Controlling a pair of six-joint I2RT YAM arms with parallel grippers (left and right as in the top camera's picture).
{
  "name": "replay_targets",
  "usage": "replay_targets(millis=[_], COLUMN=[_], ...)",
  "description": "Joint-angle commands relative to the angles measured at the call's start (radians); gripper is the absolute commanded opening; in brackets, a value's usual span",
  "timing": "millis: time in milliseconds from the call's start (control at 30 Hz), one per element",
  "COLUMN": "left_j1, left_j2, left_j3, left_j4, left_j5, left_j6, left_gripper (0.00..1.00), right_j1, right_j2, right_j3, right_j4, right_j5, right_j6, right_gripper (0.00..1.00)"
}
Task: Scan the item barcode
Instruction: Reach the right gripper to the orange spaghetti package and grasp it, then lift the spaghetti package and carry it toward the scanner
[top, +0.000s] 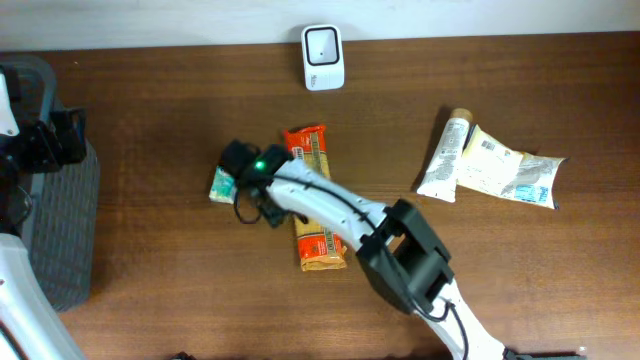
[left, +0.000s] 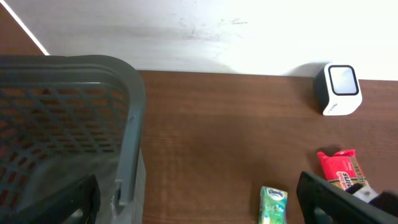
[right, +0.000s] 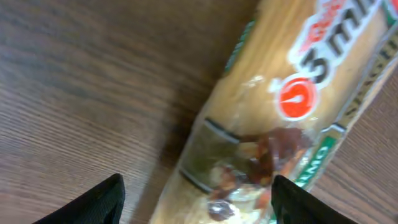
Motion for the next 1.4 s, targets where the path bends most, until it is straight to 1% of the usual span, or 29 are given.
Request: replay_targets(millis=[0,33,67,133,167,200,300,367,400,433,467,500,533,567,600,633,667,733,767,800,833,900,1000,1100,1133,1200,1267,1300,1367], left_j1=[0.003,0.003,0.003,0.003,0.003,0.003,0.003,0.003,0.003,0.003,0.003,0.003,0.003,0.003,0.003,0.003,0.003,0.003,0.003,0.003,0.003,0.003,0.003,0.003,0.003,0.003,0.003,0.003,0.003], left_j2=[-0.01,-0.01,-0.01,-0.01,-0.01,-0.01,-0.01,-0.01,-0.01,-0.01,-0.01,-0.01,-0.01,-0.01,-0.01,-0.01,-0.01,-0.01,-0.01,-0.01,-0.01,-0.01,-0.01,-0.01,-0.01,-0.01,-0.01,-0.01,-0.01], left_j3=[0.01,0.01,0.01,0.01,0.01,0.01,0.01,0.01,0.01,0.01,0.01,0.01,0.01,0.01,0.01,0.01,0.01,0.01,0.01,0.01,0.01,0.01,0.01,0.01,0.01,0.01,0.01,0.01,0.01], left_j4=[0.002,0.002,0.002,0.002,0.002,0.002,0.002,0.002,0.002,0.002,0.002,0.002,0.002,0.002,0.002,0.002,0.002,0.002,0.002,0.002,0.002,0.002,0.002,0.002,0.002,0.002,0.002,0.002,0.002], left_j5=[0.011,0.011,0.011,0.011,0.011,0.011,0.011,0.011,0.011,0.011,0.011,0.011,0.011,0.011,0.011,0.011,0.011,0.011,0.011,0.011,0.011,0.011,0.011,0.011,0.011,0.011,0.011,0.011,0.011], left_j6=[0.012,0.012,0.012,0.012,0.012,0.012,0.012,0.012,0.012,0.012,0.012,0.012,0.012,0.012,0.012,0.012,0.012,0.012,0.012,0.012,0.012,0.012,0.013,0.012,0.012,0.012,0.012,0.012,0.012], left_gripper=[0.99,0.99,0.99,0.99,0.99,0.99,0.99,0.99,0.99,0.99,0.99,0.99,0.99,0.99,0.99,0.99,0.99,0.99,0.99,0.99,0.99,0.99,0.99,0.99,0.99,0.99,0.99,0.99,0.99], right_j1=[0.018,0.018,0.018,0.016,0.012,0.005,-0.002,-0.014,-0.03,-0.062,-0.095,-0.128,-0.188,-0.238,-0.302,-0.337,-0.407,-0.464,-0.49,-0.503,-0.514,-0.524,-0.527,-0.553,-0.559,-0.563,-0.517,-0.499,-0.418], right_j2=[0.06,0.077,0.09,0.097,0.097,0.097,0.09,0.047,0.021,-0.011,-0.027,-0.037,-0.044,-0.039,-0.032,-0.026,-0.019,-0.018,-0.018,-0.018,-0.019,-0.019,-0.023,-0.027,-0.027,-0.027,-0.023,-0.022,-0.021], right_j3=[-0.003,-0.003,-0.003,-0.004,-0.003,-0.003,0.014,0.134,0.195,0.279,0.325,0.342,0.341,0.322,0.259,0.194,0.005,-0.122,-0.151,-0.152,-0.152,-0.151,-0.098,0.069,0.119,0.142,0.097,0.077,-0.01], right_j4=[-0.01,-0.022,-0.035,-0.055,-0.059,-0.063,-0.084,-0.154,-0.182,-0.225,-0.256,-0.274,-0.289,-0.286,-0.247,-0.201,-0.079,0.003,0.021,0.021,0.022,0.024,-0.011,-0.147,-0.189,-0.226,-0.311,-0.312,-0.275], right_j5=[0.132,0.132,0.132,0.136,0.136,0.136,0.103,-0.017,-0.122,-0.301,-0.428,-0.546,-0.748,-0.878,-0.985,-1.035,-1.132,-1.125,-1.096,-1.061,-0.998,-0.971,-0.971,-0.971,-0.971,-0.972,-0.967,-0.951,-0.847], right_j6=[0.038,0.05,0.056,0.056,0.056,0.056,0.056,0.032,-0.018,-0.082,-0.123,-0.165,-0.241,-0.289,-0.316,-0.316,-0.316,-0.316,-0.319,-0.341,-0.343,-0.369,-0.41,-0.458,-0.478,-0.488,-0.575,-0.575,-0.573], right_gripper=[0.68,0.64,0.56,0.25,0.17,0.06,0.04,0.04,0.04,0.04,0.04,0.04,0.04,0.04,0.04,0.04,0.04,0.04,0.08,0.15,0.25,0.47,0.59,0.67,0.72,0.83,0.84,0.84,0.84])
